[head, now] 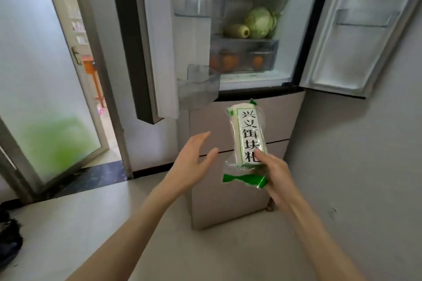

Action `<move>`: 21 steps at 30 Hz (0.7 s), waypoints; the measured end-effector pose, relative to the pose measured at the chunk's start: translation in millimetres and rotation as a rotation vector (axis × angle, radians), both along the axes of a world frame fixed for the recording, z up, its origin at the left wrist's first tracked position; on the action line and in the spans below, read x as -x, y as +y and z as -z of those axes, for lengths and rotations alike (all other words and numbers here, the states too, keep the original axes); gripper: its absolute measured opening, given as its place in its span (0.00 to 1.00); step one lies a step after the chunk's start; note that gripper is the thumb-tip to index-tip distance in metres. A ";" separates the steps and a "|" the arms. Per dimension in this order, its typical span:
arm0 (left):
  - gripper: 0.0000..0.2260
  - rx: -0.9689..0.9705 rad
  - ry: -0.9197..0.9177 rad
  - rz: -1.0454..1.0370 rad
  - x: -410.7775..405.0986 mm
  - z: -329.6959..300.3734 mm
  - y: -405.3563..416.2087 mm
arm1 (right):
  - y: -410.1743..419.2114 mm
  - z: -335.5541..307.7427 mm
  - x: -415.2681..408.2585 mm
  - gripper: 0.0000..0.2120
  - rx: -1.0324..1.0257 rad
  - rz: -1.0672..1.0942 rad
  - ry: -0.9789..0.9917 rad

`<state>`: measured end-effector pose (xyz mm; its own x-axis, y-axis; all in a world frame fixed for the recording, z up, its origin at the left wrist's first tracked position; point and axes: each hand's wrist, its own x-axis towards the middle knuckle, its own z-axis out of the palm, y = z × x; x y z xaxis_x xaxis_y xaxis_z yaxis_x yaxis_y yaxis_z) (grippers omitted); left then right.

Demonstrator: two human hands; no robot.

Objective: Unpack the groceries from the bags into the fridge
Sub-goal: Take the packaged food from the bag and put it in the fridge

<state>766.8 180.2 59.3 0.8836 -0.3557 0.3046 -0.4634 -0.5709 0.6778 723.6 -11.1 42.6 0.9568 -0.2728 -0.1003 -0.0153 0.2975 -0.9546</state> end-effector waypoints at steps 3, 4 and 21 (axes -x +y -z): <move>0.24 -0.106 -0.221 0.049 -44.6 -12.3 -34.9 | -43.1 -9.3 -40.2 0.10 -0.016 0.116 -0.014; 0.25 -0.118 -0.284 0.058 -61.0 -18.4 -46.9 | -55.7 -13.8 -55.7 0.09 -0.012 0.146 -0.027; 0.24 -0.171 -0.499 0.005 -288.5 -63.2 -214.2 | -193.2 -79.6 -294.1 0.08 0.087 0.281 -0.129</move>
